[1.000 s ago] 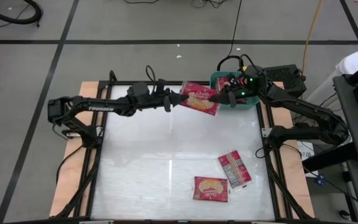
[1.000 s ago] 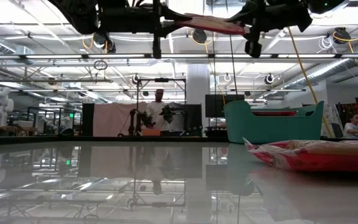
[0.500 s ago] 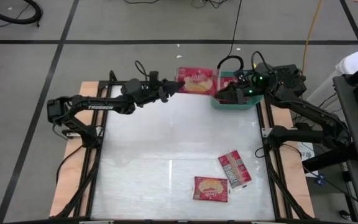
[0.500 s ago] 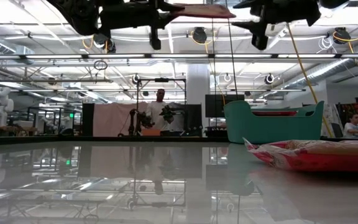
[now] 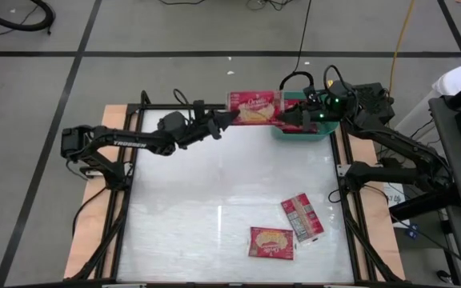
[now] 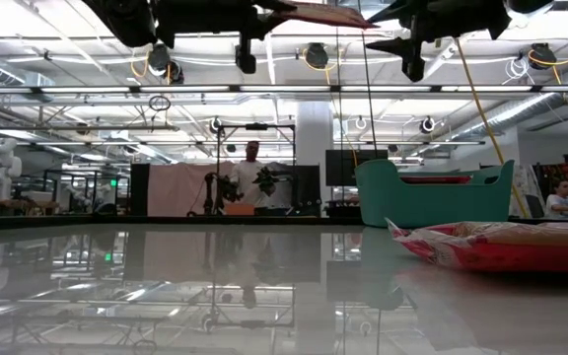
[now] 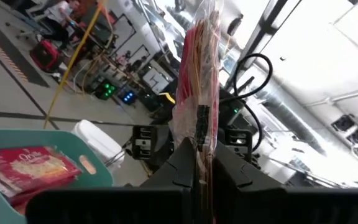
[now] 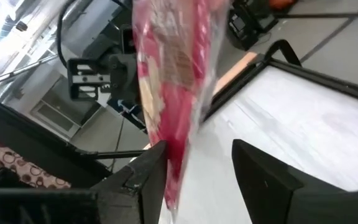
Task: Sort popcorn bags into baskets
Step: Put the red popcorn bag into the green bin
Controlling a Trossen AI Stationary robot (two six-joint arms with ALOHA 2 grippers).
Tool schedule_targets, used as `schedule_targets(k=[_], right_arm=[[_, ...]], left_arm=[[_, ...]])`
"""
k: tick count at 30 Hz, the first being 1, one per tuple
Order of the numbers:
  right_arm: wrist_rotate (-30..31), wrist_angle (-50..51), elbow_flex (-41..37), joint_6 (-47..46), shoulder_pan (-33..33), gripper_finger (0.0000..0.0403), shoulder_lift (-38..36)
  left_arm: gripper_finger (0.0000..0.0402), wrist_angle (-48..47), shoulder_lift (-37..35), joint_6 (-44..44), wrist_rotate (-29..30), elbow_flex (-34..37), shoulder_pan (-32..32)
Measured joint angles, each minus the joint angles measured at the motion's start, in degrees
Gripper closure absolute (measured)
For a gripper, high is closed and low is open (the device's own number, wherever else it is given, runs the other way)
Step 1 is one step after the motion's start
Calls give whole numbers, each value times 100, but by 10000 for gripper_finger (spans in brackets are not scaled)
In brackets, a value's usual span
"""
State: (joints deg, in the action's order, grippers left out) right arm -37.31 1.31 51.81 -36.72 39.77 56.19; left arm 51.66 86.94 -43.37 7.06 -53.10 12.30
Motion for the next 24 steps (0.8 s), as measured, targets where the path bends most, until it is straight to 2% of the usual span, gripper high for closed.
schedule_targets(k=[5, 9, 17, 24], right_arm=[[-254, -622, -2, -127, -9, 241, 95], [-479, -1178, -2, -460, -9, 269, 233], [-615, -1437, -2, -655, -7, 390, 435], [-656, -1434, -2, -1116, -9, 388, 492]], left_arm=[[375, -54, 0, 280, 460, 0, -159], [374, -97, 2, 272, 519, 0, -141], [372, -98, 0, 262, 560, -1, -170], [372, -142, 0, 469, 534, -2, -206]])
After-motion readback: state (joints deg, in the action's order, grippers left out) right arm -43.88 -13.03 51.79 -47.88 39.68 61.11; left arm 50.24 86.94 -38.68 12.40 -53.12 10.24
